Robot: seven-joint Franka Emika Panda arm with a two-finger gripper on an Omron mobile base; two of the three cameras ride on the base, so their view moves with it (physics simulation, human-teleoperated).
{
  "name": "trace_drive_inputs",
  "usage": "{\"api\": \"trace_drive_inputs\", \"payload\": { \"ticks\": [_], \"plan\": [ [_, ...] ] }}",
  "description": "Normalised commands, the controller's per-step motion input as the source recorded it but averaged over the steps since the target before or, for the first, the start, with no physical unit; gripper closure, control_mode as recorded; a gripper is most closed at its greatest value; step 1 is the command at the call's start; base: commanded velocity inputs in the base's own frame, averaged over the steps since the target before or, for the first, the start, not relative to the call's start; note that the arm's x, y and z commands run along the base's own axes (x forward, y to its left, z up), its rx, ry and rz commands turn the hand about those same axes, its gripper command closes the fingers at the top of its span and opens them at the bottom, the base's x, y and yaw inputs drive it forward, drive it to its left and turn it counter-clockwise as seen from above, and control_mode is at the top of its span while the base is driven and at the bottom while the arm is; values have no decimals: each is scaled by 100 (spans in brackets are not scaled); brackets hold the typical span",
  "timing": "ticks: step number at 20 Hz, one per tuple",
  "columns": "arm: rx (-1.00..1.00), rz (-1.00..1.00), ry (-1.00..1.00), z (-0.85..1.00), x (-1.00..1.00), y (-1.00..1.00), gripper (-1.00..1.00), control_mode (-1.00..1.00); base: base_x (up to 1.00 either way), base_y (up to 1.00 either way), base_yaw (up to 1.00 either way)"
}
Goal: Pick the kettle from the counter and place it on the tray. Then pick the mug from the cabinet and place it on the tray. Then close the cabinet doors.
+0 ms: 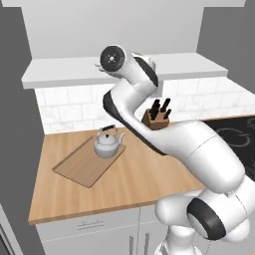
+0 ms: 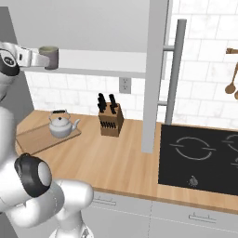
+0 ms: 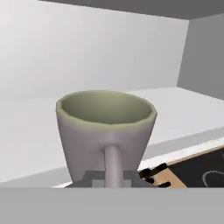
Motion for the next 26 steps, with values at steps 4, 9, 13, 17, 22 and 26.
{"api": "trace_drive_inputs", "payload": {
  "ticks": [4, 9, 13, 17, 22, 26],
  "plan": [
    [8, 98, 1, -2, -31, 14, 100, -100, 0, 0, 0],
    [2, 99, 11, -13, -26, 16, 100, -100, 0, 0, 0],
    [0, 64, 12, -40, -30, 26, 100, -100, 0, 0, 0],
    [0, 18, 0, -30, 0, 24, 100, -100, 0, 0, 0],
    [0, 1, 3, -15, 0, 22, 100, -100, 0, 0, 0],
    [0, 0, 1, -7, 0, 0, 100, -100, 0, 0, 0]
  ]
}}
